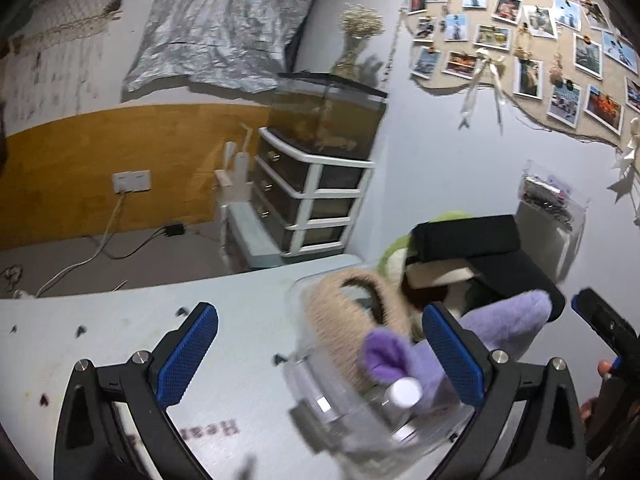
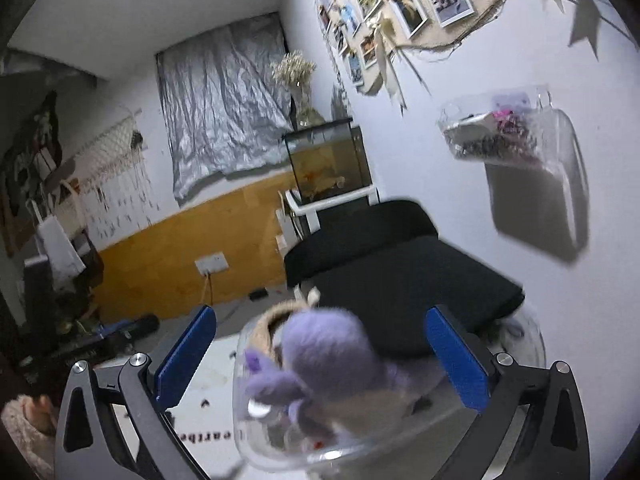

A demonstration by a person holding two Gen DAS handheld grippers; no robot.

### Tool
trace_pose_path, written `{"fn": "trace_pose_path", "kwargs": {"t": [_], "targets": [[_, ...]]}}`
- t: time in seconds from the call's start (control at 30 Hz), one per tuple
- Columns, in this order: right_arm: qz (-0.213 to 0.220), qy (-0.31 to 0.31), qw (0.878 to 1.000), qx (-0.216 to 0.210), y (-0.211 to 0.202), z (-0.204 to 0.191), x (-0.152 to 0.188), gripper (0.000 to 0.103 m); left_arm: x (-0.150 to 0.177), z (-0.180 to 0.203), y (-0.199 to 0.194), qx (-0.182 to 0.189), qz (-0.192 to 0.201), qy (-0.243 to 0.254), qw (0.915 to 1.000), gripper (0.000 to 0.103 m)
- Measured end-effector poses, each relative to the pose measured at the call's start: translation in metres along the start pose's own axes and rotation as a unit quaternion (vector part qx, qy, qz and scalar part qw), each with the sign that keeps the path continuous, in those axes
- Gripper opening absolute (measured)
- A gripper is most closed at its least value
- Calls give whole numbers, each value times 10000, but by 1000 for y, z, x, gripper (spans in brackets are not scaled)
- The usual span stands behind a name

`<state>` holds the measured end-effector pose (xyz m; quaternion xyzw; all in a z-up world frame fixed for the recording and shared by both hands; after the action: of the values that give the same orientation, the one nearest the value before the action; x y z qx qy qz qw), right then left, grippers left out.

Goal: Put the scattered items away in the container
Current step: 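Withdraw both tools from the container and move toward the black glove, then grasp the black glove with the right gripper and lift it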

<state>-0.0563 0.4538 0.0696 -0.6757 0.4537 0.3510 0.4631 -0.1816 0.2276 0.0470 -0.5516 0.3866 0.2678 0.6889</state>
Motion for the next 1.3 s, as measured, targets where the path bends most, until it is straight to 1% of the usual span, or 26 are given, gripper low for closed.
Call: {"fn": "trace_pose_path", "kwargs": {"t": [0.1, 0.13, 0.2, 0.3, 0.4, 0.53, 0.67, 0.73, 0.93, 1.13, 1.3], "targets": [[-120, -200, 9996, 142, 1, -19, 17, 103, 10, -18, -7, -66, -104, 17, 9999, 103], [-240, -224, 9994, 131, 3, -26, 24, 103, 13, -23, -10, -105, -115, 35, 9999, 103], [-592, -204, 9980, -6, 11, -40, 39, 103, 21, -34, -16, -212, -139, 90, 9996, 103], [-903, -268, 9955, -41, 22, -61, 59, 103, 33, -50, -24, -342, -164, 173, 9991, 103], [-1206, -285, 9921, -213, 33, -85, 82, 103, 45, -70, -32, -464, -192, 176, 9986, 103], [-1464, -378, 9878, -387, 44, -116, 107, 103, 61, -101, -42, -598, -286, 124, 9977, 103], [-1628, -252, 9849, -536, 54, -142, 132, 103, 77, -131, -48, -762, -383, 78, 9963, 103], [-1679, -119, 9842, -545, 58, -149, 143, 103, 84, -146, -51, -855, -439, 73, 9953, 103], [-1973, 112, 9787, -560, 69, -170, 175, 103, 114, -181, -52, -913, -797, 77, 9926, 103], [-2324, 207, 9711, -509, 78, -183, 202, 103, 140, -204, -47, -1040, -1084, 87, 9886, 103], [-2595, 297, 9639, -509, 86, -188, 223, 103, 162, -215, -43, -1066, -1308, 37, 9857, 103]]}}
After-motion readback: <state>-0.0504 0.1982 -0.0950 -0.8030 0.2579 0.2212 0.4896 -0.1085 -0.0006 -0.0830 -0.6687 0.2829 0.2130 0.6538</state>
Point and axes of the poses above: each gripper's, at about its wrist camera, not at the fingertips, and y roughly the way its jaws point, z to its right, x to its underside, the point moved 5 cm from there along y, roughly the way its jaws point, and after that the axes turned 14 degrees about -x, right-handed, at the moved point
